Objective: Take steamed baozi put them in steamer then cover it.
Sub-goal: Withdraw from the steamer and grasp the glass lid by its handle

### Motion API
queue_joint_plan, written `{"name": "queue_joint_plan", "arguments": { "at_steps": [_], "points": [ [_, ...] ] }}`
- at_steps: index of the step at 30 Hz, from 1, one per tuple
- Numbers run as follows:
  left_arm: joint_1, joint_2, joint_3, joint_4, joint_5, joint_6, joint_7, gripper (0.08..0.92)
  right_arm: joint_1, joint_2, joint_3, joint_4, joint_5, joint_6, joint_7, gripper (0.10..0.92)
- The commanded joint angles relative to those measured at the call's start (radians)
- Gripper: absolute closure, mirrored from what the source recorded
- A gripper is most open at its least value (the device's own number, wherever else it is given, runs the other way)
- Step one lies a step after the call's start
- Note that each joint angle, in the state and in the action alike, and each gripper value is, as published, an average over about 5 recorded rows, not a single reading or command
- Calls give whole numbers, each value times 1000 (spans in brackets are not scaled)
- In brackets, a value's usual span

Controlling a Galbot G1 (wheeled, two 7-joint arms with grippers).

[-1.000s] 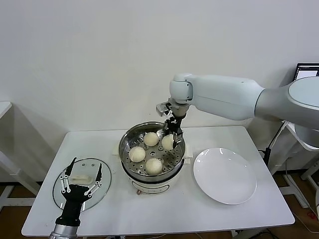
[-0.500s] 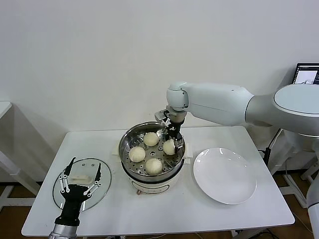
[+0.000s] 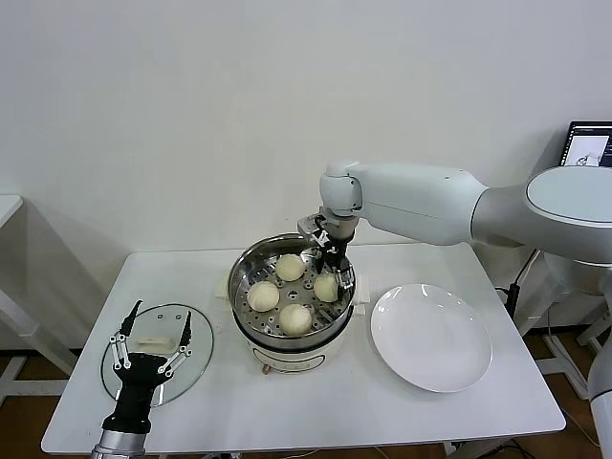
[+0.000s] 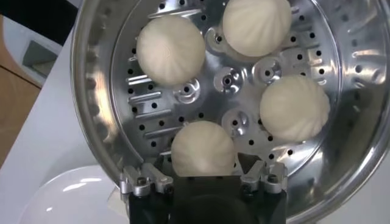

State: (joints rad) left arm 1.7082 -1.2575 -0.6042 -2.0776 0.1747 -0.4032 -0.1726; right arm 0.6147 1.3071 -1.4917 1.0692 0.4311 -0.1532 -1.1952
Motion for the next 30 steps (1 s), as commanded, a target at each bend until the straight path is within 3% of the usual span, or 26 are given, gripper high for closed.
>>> {"name": "queue_joint_plan", "arguments": {
  "at_steps": [1, 5, 7, 9, 14, 19, 23, 30],
  "points": [
    [-8, 5, -3, 6, 40, 32, -29, 177, 1, -94, 193, 69, -4, -3, -10, 203],
    [-23, 8, -5, 12, 104, 67, -70, 177, 5, -191, 326, 123, 14, 6, 24, 203],
    [-35, 7, -7, 21, 142, 77, -90, 177, -6, -250, 375, 155, 57, 35, 129, 203],
    [-47, 6, -8, 32, 169, 87, -109, 177, -30, -318, 391, 203, 118, 80, 338, 203],
    [-75, 13, -13, 44, 203, 121, -135, 177, -168, -491, 402, 344, 197, 244, 1042, 203],
    [-87, 30, -14, 27, 228, 212, -137, 177, -463, -607, 666, 391, 176, 366, 1406, 203],
    [-98, 38, -17, 19, 255, 273, -131, 177, -731, -673, 923, 426, 164, 414, 1513, 203],
    [-124, 59, -22, 92, 407, 246, -148, 177, -1287, -663, 1461, 471, 119, 435, 1482, 203]
  ]
}}
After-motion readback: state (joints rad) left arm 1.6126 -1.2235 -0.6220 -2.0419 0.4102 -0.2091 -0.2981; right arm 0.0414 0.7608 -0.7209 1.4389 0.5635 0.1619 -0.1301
